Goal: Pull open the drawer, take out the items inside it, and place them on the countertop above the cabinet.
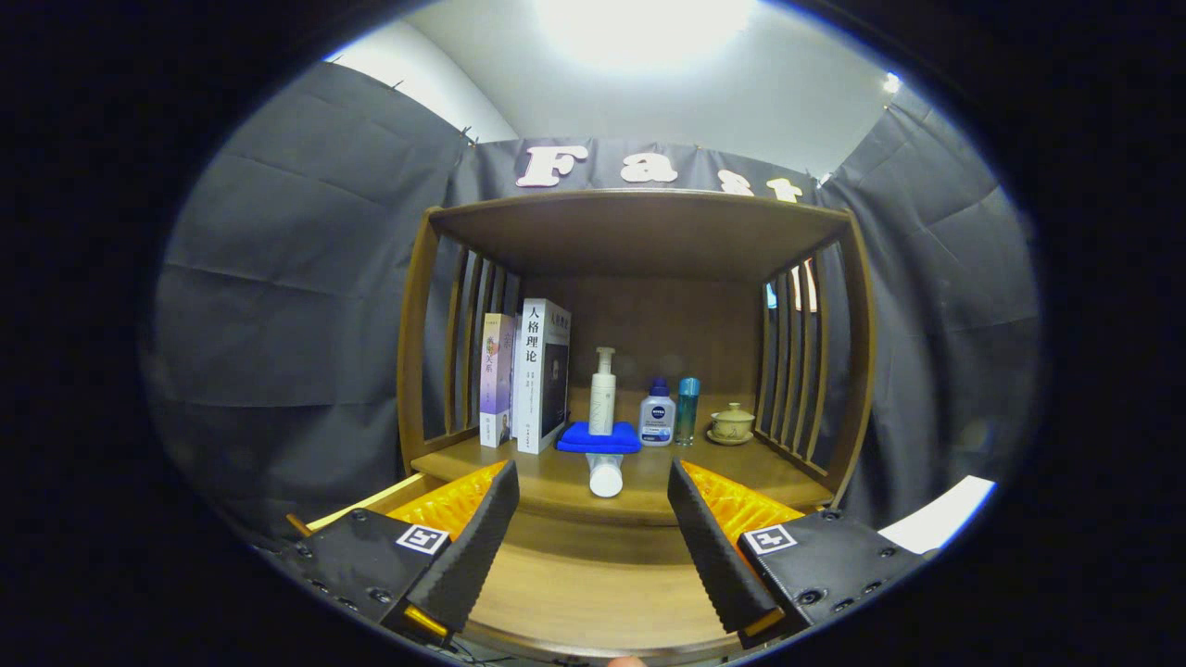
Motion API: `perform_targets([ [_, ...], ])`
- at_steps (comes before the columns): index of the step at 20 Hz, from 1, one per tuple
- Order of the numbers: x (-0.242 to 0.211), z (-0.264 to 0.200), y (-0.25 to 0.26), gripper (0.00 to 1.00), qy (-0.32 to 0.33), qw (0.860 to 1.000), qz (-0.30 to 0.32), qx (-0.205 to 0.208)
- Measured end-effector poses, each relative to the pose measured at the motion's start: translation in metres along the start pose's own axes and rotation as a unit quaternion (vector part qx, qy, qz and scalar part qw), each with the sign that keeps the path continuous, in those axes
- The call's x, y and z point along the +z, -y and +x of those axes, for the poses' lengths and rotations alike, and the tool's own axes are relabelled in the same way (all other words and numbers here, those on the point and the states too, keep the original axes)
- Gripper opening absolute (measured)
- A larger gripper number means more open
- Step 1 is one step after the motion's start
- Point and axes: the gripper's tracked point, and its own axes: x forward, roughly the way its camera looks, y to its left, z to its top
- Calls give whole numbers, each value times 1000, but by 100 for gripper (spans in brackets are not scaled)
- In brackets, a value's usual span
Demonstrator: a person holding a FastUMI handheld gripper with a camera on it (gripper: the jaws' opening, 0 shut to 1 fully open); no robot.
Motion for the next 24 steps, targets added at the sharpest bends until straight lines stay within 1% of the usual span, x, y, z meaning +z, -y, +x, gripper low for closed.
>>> perform_targets([
  [2,-5,-13,-4,100,9,1000,4,-2],
  [9,-45,-49,-9,100,7,1000,19,-11],
  [14,-88,-68,-14,100,-16,1000,18,-7],
  [17,-110,-74,-13,100,-31,999,15,-12],
  [20,-108,-78,-11,100,-7,1000,-3,-17],
  [24,-120,-91,-13,100,-5,1000,-12,-17],
])
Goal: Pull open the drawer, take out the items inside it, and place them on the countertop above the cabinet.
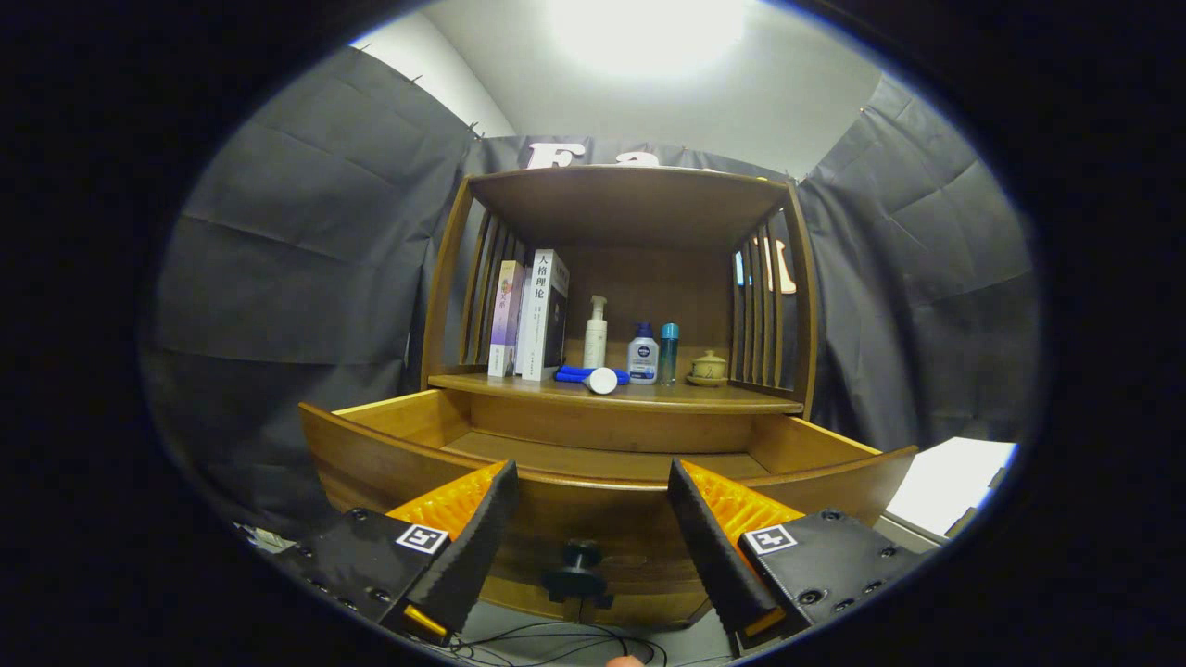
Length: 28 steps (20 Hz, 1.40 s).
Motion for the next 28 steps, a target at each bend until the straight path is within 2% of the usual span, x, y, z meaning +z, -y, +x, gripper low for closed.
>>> perform_targets([
  [4,-36,-19,-6,100,-30,1000,-6,1],
  [8,-56,-11,-8,100,-77,997,6,1],
  [12,-68,2,-1,100,-108,994,29,-17],
  [17,-70,9,6,96,-113,993,29,-33],
  [28,-68,15,4,98,-109,993,17,-43],
])
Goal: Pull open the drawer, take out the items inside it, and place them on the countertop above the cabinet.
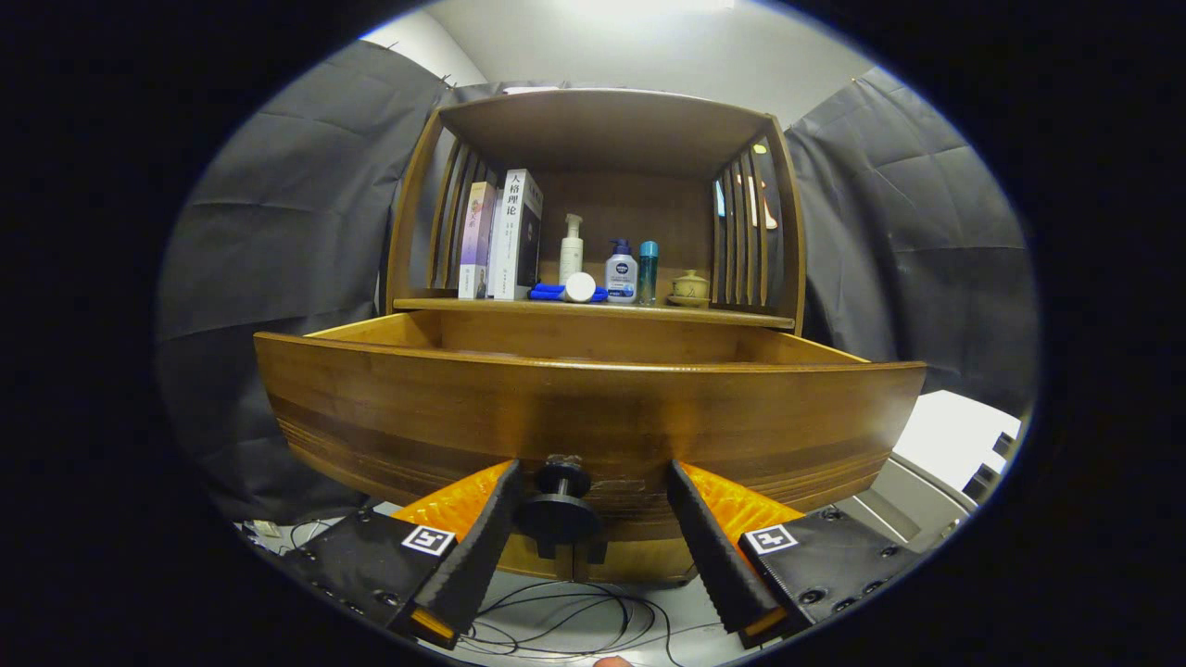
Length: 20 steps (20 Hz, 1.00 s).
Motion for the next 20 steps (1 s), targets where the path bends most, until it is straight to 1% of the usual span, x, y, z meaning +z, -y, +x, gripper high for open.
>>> perform_targets([
  [2,2,5,0,98,-4,1000,-2,0],
  [8,13,28,-3,98,-4,1000,19,1],
  [9,11,33,-4,98,-14,1000,21,1],
  [10,19,38,-5,98,-6,1000,23,1],
  [20,35,96,-3,98,-12,1000,9,-4],
])
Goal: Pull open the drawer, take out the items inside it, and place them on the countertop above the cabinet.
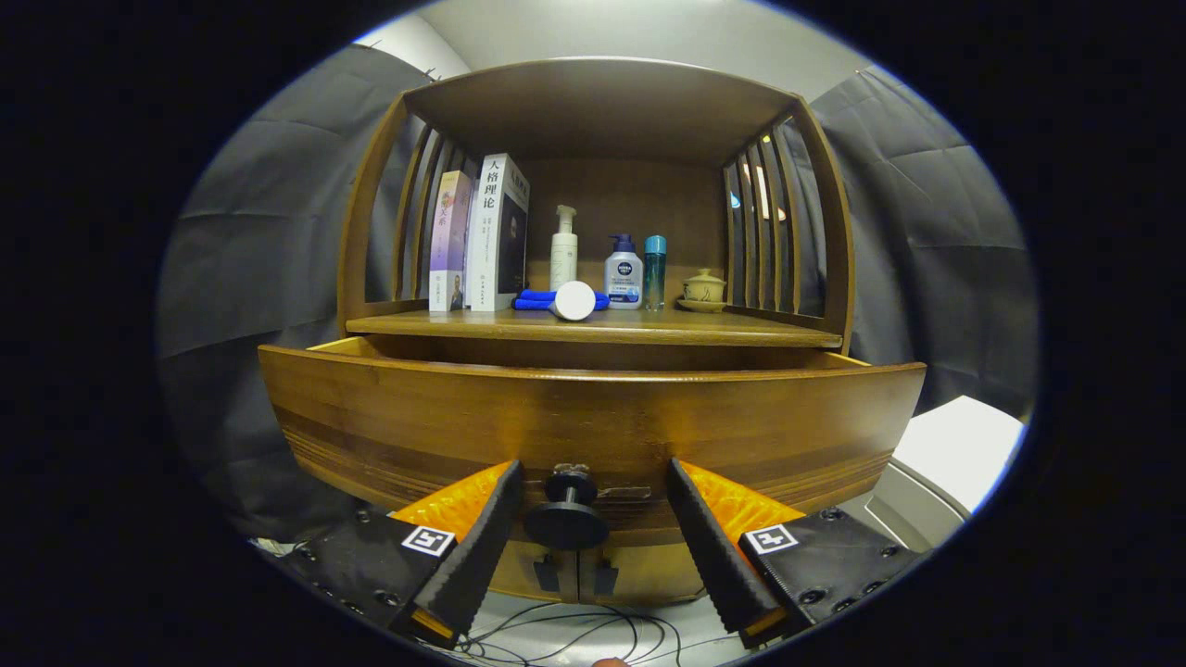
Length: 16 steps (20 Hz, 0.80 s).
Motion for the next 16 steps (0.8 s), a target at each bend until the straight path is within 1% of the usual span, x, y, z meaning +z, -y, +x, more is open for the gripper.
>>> perform_targets([
  [4,2,21,1,98,-2,1000,-12,-2],
  [16,11,64,1,98,6,1000,-13,-6],
])
